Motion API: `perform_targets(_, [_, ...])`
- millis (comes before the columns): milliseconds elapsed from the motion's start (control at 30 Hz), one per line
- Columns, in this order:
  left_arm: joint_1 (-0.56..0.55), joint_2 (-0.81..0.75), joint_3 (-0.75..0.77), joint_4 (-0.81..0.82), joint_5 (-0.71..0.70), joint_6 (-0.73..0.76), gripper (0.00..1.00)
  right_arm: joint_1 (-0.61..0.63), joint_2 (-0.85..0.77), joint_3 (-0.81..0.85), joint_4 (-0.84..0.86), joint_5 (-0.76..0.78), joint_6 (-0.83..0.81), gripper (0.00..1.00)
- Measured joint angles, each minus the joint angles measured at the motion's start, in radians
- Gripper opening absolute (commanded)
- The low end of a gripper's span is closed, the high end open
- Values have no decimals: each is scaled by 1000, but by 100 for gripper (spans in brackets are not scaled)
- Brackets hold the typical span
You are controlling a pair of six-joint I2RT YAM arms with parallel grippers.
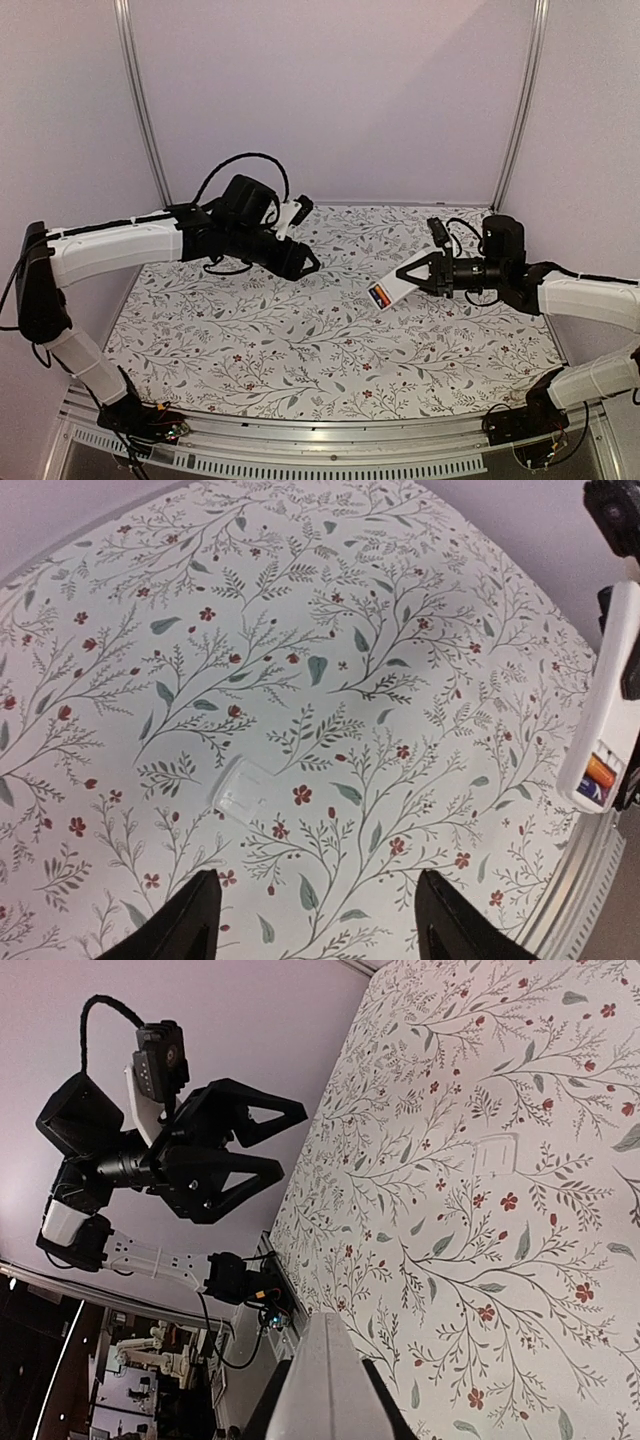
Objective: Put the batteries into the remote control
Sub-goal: Place the remote control without the battery cover at the center of the board.
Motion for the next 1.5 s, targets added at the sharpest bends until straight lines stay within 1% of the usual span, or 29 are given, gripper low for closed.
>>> perform_targets(100, [39,113,74,-34,-16,22,66,-21,18,-9,-53,4,-39,0])
perform_targets(200, [51,206,130,-69,-14,45,68,-21,70,-9,-82,3,-74,2])
perform_targets(367, [63,294,182,-79,-17,57,69,-10,240,-4,-108,-1,-127,8])
perform_targets(533, [110,336,189,-69,-17,44,70,45,387,46,-124,10,-161,8])
perform_targets(633, [144,338,168,-44,-14,30,66,84,454,87,-90,31,-155,11])
perform_targets(700, [157,341,157,-31,-14,29,60,99,493,103,-53,47,-138,13])
perform_targets(767, [164,353,156,-22,-14,29,58,107,528,108,-16,59,-114,18])
perform_targets(867, [170,386,156,-7,-3,32,57,113,574,110,36,74,-76,26])
perform_targets(933, [171,404,156,-1,10,31,57,117,603,118,72,83,-47,35])
perform_targets(1000, [172,418,156,2,26,30,58,120,624,119,106,93,-20,42])
perform_targets(1100, [172,437,156,11,43,31,58,121,636,113,133,105,10,59])
perform_targets(1233, [172,459,159,15,62,43,56,121,615,85,140,122,19,70])
perform_targets(1267, [172,468,164,14,65,47,56,121,598,74,131,132,19,72])
perform_targets(1367, [172,496,182,14,77,58,52,121,544,43,86,154,10,73])
perform_targets(1500, [173,529,209,13,92,72,50,121,476,2,15,176,-11,73])
